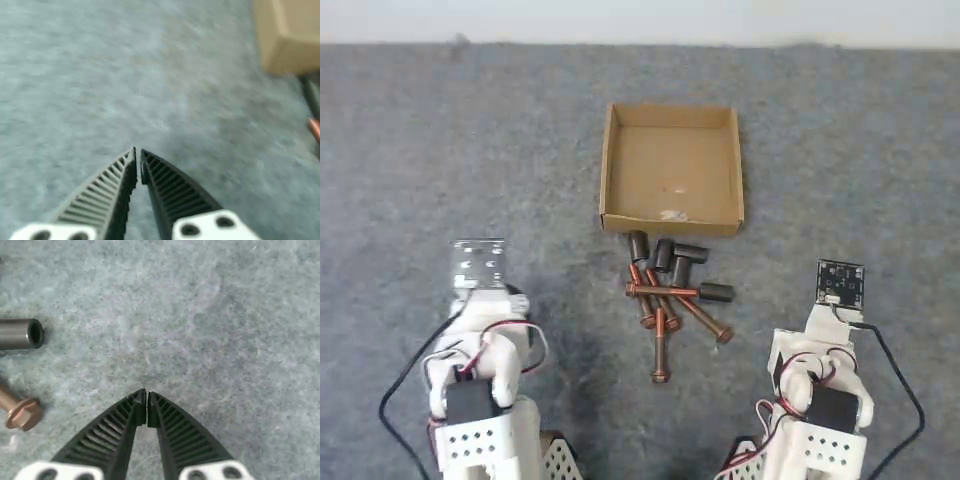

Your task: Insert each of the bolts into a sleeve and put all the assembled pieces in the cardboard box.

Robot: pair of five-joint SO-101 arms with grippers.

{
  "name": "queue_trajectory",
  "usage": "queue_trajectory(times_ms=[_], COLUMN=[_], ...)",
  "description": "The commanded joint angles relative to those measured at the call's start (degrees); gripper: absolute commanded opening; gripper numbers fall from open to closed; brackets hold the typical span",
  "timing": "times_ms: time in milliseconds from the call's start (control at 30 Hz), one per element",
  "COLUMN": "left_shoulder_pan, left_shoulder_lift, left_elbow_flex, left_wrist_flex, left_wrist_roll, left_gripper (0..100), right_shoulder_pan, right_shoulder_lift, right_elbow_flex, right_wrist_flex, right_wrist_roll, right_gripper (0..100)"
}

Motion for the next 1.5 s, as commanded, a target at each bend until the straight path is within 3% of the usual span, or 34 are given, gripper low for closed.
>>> queue_trajectory(times_ms=[0,167,333,567,833,967,1267,1467], left_shoulder_pan=[-5.71,-6.07,-5.8,-6.33,-4.92,-4.48,-0.88,3.43], left_shoulder_lift=[-0.97,-0.97,-0.97,-0.53,-0.44,-0.35,-0.35,3.78], left_elbow_flex=[-1.36,0.84,0.92,0.84,-1.36,-2.59,-4.44,-9.45], left_wrist_flex=[-3.87,-4.75,-4.75,-4.66,-2.64,-1.85,-0.53,-0.62], left_wrist_roll=[0.09,-0.26,-5.36,-3.34,-3.87,-2.81,-3.25,-2.9], left_gripper=[1,1,1,11,8,8,8,8], right_shoulder_pan=[-0.04,6.11,10.51,11.82,11.65,6.81,-14.55,-16.57], right_shoulder_lift=[-0.92,-0.92,-0.92,-0.92,-0.92,-0.92,-0.92,-0.92], right_elbow_flex=[0.62,0.53,-0.44,-0.18,-0.35,-0.44,-0.44,0.0], right_wrist_flex=[-0.13,-2.77,-3.3,-4.09,-4.09,-4.7,-6.29,-6.02], right_wrist_roll=[0.53,0.44,0.79,12.31,23.65,23.65,23.56,23.56], right_gripper=[0.9,0.9,0.9,0.8,0.9,0.9,0.9,0.9])
